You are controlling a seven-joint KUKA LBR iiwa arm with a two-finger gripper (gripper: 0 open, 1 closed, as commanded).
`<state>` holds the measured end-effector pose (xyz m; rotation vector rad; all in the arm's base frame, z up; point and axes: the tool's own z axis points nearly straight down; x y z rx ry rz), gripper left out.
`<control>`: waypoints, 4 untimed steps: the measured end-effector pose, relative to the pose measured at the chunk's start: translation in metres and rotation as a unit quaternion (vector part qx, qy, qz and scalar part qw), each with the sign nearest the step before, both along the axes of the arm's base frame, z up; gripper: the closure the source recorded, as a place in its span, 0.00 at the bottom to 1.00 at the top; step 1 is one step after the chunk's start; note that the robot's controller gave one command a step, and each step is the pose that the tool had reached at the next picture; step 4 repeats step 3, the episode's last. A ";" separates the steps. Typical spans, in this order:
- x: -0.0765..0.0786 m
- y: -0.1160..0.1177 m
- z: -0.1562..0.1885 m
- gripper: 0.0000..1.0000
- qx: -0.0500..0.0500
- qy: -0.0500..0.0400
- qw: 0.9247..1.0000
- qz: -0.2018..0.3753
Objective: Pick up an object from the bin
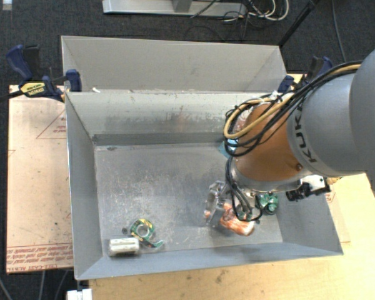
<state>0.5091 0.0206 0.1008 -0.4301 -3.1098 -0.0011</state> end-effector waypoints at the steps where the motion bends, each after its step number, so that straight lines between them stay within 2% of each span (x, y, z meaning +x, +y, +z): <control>1: 0.022 -0.029 0.031 1.00 0.000 -0.002 1.000 0.004; 2: 0.015 -0.031 0.042 1.00 -0.002 -0.002 1.000 -0.001; 3: 0.003 -0.020 0.098 1.00 0.000 0.001 1.000 0.001; 4: 0.003 -0.020 0.098 1.00 0.000 0.001 1.000 0.001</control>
Offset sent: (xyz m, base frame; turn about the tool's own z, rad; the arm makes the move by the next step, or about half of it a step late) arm -0.0025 0.0173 0.0572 0.0021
